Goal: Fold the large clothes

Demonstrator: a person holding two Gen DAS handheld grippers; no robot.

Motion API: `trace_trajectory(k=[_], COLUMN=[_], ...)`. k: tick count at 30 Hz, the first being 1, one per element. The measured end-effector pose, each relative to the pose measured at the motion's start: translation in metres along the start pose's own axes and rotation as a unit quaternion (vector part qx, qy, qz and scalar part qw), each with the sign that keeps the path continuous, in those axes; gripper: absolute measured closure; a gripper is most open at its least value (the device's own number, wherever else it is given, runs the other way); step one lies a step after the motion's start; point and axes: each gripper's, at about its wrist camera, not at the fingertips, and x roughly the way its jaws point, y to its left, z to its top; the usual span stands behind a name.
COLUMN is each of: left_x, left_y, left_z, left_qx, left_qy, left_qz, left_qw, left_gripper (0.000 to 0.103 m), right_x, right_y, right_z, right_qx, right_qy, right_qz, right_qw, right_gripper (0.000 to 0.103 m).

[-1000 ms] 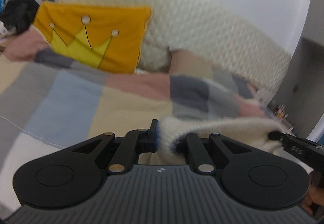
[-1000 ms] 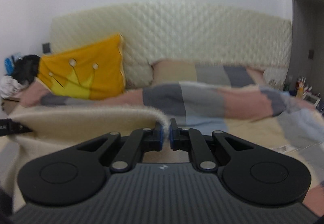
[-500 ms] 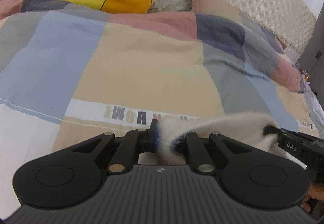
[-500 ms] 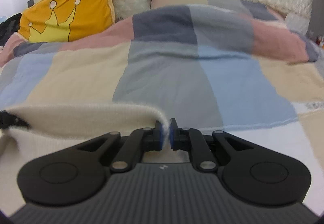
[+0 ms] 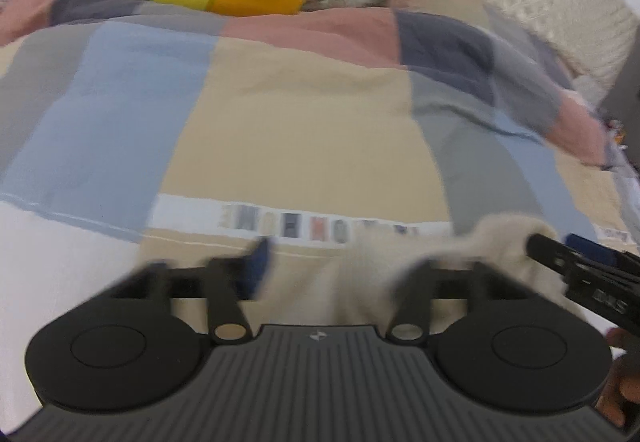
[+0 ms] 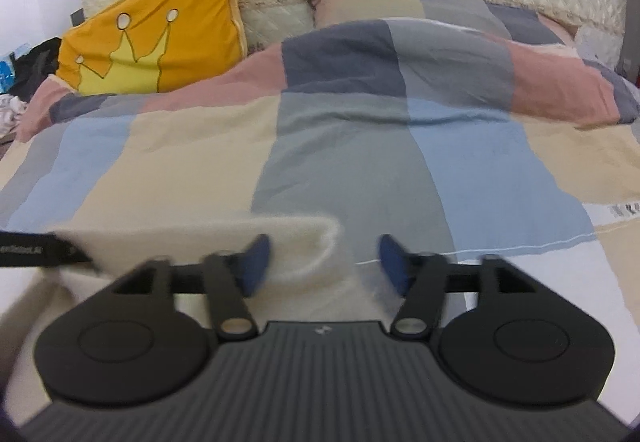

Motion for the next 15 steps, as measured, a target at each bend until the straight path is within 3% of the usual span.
trace_trajectory(k=[2,6,12,15], left_x=[-0.008,-0.031,-0.078,-0.097], left_y=[0.005,0.008,-0.008,-0.012], left_z=[0.001,-0.001,-0.008,-0.018], left_qx=[-0.008,-0.005,0.043,0.038], left_qy=[0.004,0.008,0.001,0.009], left_qz=[-0.021,-0.031,-0.035,-0.05], left_qw=[0.9997,0.9995,0.9985,0.998], left_gripper=[0.031,0.021,0.015,0.015], right_x=[-0.008,-0.027,-0.068,-0.086], right_y=[0.004,0.006,0.014,0.017], right_z=[0.001,0.003,0.005,0.001], right_qx=[-0.002,0.011,0.013,0.023], right_qy=[-0.002,-0.004,-0.015,-0.01], right_qz=[-0.001,0.01,0.014,0.024], right_qw=[1.0,1.0,1.0,0.999], right_gripper=[0.036,0.018,0.017,0.017])
